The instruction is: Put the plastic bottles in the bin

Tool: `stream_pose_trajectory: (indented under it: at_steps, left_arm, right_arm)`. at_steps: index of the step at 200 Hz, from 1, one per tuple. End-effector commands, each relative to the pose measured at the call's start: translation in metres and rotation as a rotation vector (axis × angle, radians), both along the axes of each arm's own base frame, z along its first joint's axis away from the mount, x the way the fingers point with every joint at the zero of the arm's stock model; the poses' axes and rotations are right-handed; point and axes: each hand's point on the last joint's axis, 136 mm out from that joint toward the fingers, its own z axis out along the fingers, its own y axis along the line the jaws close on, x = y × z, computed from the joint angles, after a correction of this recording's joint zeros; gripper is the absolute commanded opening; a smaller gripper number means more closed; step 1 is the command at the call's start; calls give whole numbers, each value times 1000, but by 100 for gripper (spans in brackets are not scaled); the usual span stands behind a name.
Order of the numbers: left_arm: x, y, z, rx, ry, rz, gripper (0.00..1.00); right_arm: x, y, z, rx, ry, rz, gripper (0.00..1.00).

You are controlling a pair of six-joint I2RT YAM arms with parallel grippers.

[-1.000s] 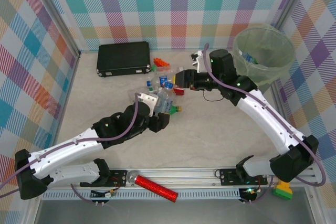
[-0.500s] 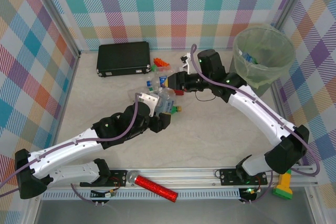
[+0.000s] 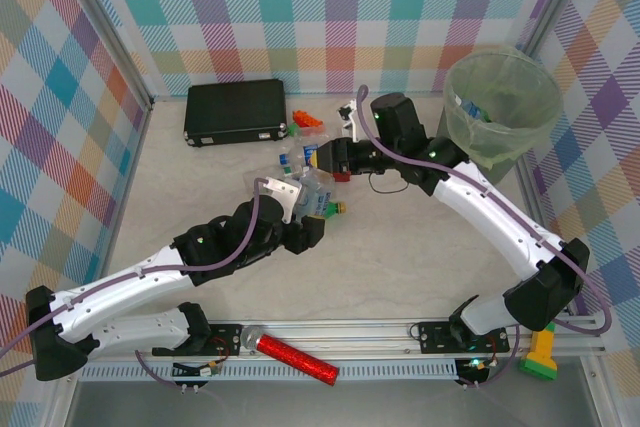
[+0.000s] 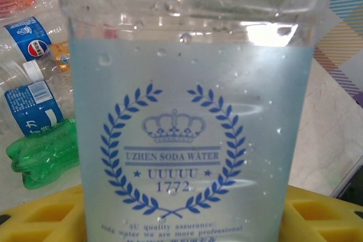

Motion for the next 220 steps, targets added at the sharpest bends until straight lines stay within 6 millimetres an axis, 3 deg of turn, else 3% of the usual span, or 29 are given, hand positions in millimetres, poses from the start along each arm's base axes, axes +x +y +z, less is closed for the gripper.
stream_pose_trajectory:
  at_steps: [1, 21, 38, 66, 95, 136, 164, 220]
  left_arm:
    - [-2, -2, 26, -59, -39, -8, 62]
    - [-2, 1, 30, -73, -46, 2, 77]
    - [-3, 6, 33, -85, -53, 14, 100]
    - [-5, 17, 40, -106, -73, 36, 100]
    - [-6, 33, 46, -126, -97, 78, 99]
    - [-8, 51, 48, -147, -123, 119, 100]
    - [-9, 54, 44, -146, -122, 127, 100]
    - [-10, 61, 39, -163, -132, 149, 100]
  right_arm:
    - [-5, -1, 8, -19, -31, 5, 29]
    - [-1, -9, 16, -32, -68, -39, 27]
    - [4, -19, 24, -56, -113, -91, 26]
    - [15, -43, 41, -89, -202, -198, 26]
    - [32, -82, 61, -138, -296, -352, 26]
    - [57, -152, 87, -221, -375, -570, 26]
    - [70, -202, 115, -285, -490, -737, 26]
    - [97, -279, 168, -535, -767, -1038, 25]
